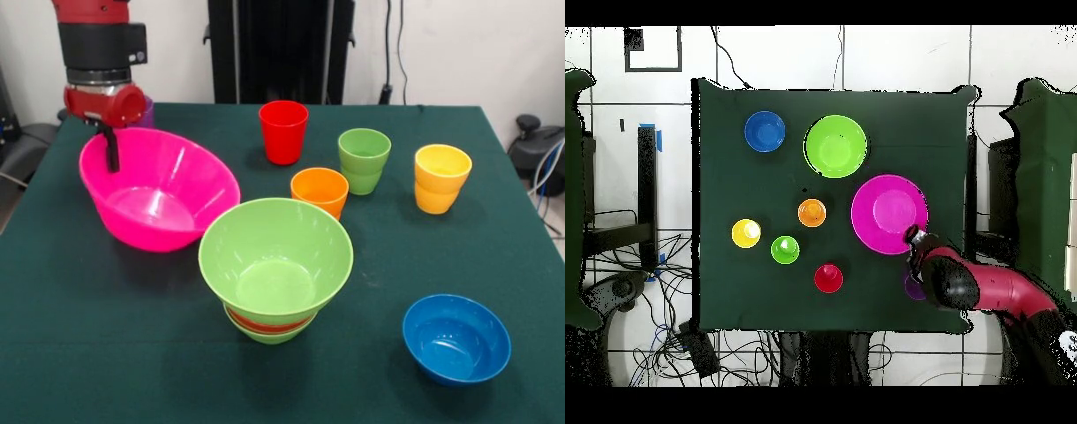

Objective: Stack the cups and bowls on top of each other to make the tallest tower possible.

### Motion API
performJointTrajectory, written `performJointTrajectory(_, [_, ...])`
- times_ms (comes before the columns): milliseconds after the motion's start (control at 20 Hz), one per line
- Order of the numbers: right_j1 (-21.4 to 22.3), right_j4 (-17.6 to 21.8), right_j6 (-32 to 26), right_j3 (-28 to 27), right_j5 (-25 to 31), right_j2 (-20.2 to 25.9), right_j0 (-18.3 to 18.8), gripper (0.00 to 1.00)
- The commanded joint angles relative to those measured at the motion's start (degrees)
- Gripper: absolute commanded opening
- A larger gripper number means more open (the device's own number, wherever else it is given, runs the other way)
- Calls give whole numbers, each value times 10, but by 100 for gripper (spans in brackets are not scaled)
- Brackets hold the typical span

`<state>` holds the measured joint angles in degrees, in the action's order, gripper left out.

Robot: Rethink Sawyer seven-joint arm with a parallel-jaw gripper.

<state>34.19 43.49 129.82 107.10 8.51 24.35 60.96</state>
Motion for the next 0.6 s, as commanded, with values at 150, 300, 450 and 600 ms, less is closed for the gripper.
performJointTrajectory(150, [-3,111,-28,104,-86,-36,39,0])
performJointTrajectory(300, [6,130,-21,128,-97,-43,51,0])
performJointTrajectory(450, [25,132,-20,153,-82,-37,64,0])
performJointTrajectory(600, [7,158,-11,148,-109,-59,58,0])
